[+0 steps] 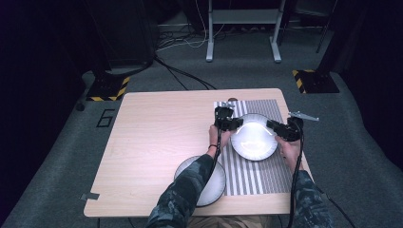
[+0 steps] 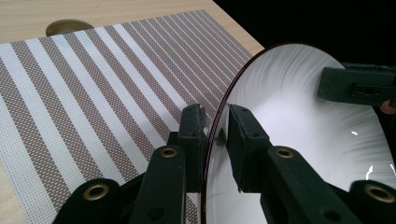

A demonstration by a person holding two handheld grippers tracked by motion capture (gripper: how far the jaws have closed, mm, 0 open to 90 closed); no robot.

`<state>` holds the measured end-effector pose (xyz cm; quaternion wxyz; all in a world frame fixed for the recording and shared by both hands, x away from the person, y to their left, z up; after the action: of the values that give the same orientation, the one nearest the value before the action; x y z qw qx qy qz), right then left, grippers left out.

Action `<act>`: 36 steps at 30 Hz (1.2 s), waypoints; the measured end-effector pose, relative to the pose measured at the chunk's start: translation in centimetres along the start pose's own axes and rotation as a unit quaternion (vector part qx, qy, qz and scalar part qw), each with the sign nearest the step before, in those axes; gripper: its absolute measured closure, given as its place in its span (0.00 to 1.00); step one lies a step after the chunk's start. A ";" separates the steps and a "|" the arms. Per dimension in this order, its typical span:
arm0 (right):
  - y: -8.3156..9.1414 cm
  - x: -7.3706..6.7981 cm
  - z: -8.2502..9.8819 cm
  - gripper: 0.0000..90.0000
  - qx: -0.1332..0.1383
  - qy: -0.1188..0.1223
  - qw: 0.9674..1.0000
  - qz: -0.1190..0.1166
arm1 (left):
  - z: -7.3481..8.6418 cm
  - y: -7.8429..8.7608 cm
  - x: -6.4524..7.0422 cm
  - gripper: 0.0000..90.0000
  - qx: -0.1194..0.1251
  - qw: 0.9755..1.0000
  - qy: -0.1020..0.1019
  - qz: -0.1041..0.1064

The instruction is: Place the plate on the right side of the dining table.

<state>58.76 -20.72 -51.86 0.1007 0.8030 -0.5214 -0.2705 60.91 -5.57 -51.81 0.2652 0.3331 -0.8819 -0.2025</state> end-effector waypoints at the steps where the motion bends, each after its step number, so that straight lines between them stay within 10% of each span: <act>1: -0.1 0.0 0.0 0.83 0.000 -0.002 1.000 -0.002 | 0.1 -0.1 0.0 0.84 -0.001 1.000 0.003 -0.001; 36: -1.8 1.1 1.6 0.82 -0.019 -0.013 1.000 0.014 | 1.0 -1.7 -1.0 0.82 -0.016 1.000 0.001 -0.026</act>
<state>59.61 -20.73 -54.36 0.1124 0.7903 -0.5284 -0.2893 61.74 -5.84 -53.81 0.2660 0.3523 -0.8691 -0.2230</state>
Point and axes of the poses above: each handheld gripper's, and its own axes: y roughly backward along the jaws, z roughly out of its underside, x roughly to its right, the point moved 10 cm from there along -y, roughly forward along the jaws, and after that the axes turned 3 degrees about z, right-handed, at the moved point
